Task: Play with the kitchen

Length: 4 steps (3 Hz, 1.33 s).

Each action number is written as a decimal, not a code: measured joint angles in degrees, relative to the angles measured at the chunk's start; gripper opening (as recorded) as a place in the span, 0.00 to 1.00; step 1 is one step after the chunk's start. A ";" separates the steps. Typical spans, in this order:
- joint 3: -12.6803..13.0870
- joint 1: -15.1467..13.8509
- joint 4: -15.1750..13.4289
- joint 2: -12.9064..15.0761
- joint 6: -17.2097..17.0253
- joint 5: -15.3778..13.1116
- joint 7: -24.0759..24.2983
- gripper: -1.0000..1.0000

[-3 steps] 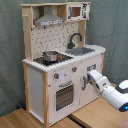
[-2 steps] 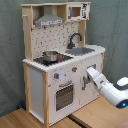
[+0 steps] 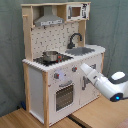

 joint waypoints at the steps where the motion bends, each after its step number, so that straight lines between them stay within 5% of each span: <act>1: -0.46 -2.76 0.94 0.00 1.87 -1.45 -5.57 1.00; 4: 2.10 -10.83 6.51 -0.21 7.14 -3.34 -20.31 1.00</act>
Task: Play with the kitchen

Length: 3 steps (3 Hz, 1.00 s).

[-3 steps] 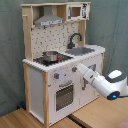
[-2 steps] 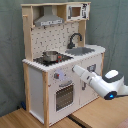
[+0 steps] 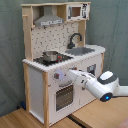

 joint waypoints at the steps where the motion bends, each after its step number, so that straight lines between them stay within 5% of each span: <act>1: 1.20 -2.36 2.29 -0.14 1.72 -0.01 -5.39 1.00; 3: 1.92 -4.94 3.04 -0.15 8.09 -0.02 -15.25 1.00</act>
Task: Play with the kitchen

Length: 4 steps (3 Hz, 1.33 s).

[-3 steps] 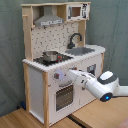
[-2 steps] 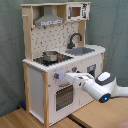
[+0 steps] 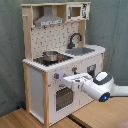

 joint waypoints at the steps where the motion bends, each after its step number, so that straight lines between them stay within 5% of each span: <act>1: 0.01 -0.51 -0.05 0.00 4.45 0.00 -3.83 1.00; 4: 0.38 -8.99 1.33 0.00 19.00 0.12 -6.30 1.00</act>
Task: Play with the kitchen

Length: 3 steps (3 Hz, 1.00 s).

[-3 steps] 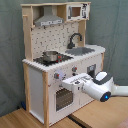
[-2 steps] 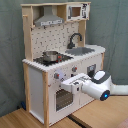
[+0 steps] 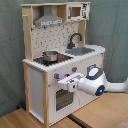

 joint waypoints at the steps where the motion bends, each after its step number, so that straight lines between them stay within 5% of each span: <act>1: 0.31 -4.01 4.06 0.00 1.43 0.13 0.07 1.00; 2: 1.09 -7.96 8.08 0.00 1.59 0.94 0.40 1.00; 3: 1.12 -7.97 8.10 0.00 1.59 0.94 0.40 0.00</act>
